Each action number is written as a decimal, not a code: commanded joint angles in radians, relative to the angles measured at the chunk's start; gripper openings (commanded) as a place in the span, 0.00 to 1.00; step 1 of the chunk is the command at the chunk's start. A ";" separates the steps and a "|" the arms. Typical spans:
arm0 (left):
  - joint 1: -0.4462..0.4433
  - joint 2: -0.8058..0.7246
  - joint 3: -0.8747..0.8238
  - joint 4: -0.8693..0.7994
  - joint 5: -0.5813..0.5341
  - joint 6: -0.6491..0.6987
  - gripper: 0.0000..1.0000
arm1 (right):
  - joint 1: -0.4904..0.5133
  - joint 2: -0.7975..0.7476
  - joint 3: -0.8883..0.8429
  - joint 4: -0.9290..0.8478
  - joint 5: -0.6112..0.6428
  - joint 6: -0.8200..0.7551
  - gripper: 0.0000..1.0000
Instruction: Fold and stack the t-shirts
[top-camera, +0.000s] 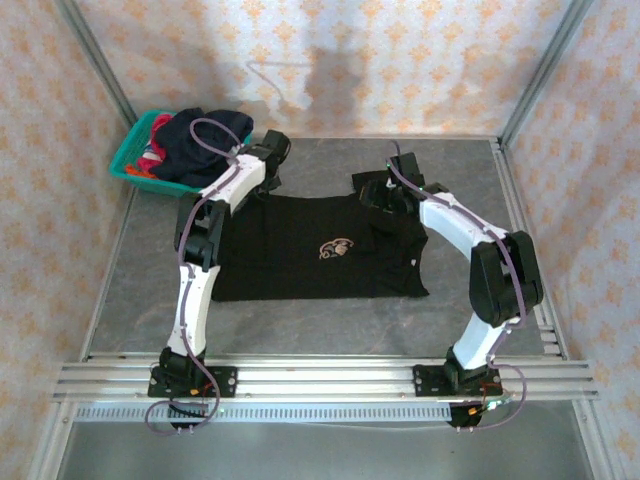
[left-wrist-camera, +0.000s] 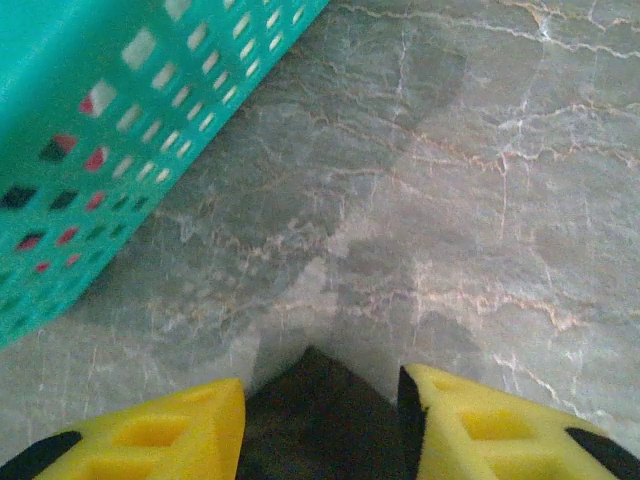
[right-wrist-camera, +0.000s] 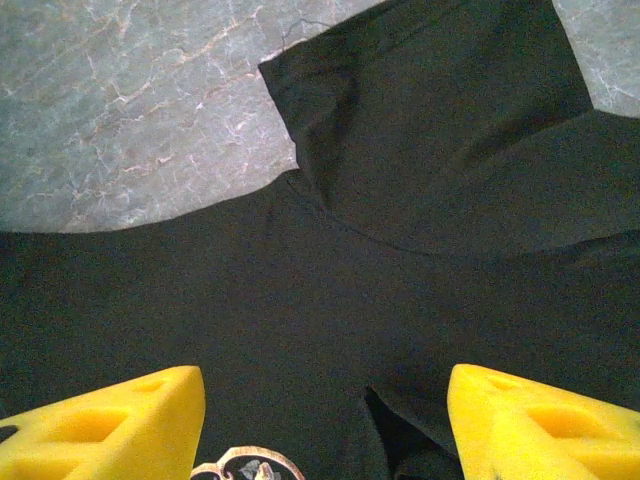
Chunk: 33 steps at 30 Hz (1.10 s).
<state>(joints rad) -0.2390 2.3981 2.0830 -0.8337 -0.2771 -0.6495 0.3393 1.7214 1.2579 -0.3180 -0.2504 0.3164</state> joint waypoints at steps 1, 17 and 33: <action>0.010 0.042 0.052 -0.073 -0.021 -0.008 0.43 | -0.008 -0.031 -0.016 -0.010 0.020 -0.005 0.66; 0.018 0.053 -0.022 -0.041 0.028 -0.038 0.27 | -0.020 -0.032 -0.029 -0.001 0.011 0.011 0.66; 0.019 -0.089 -0.103 0.020 0.025 -0.026 0.00 | -0.091 0.147 0.175 0.035 0.015 0.013 0.65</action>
<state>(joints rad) -0.2283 2.3882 1.9984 -0.8181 -0.2398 -0.6800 0.2680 1.8091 1.3586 -0.3061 -0.2539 0.3355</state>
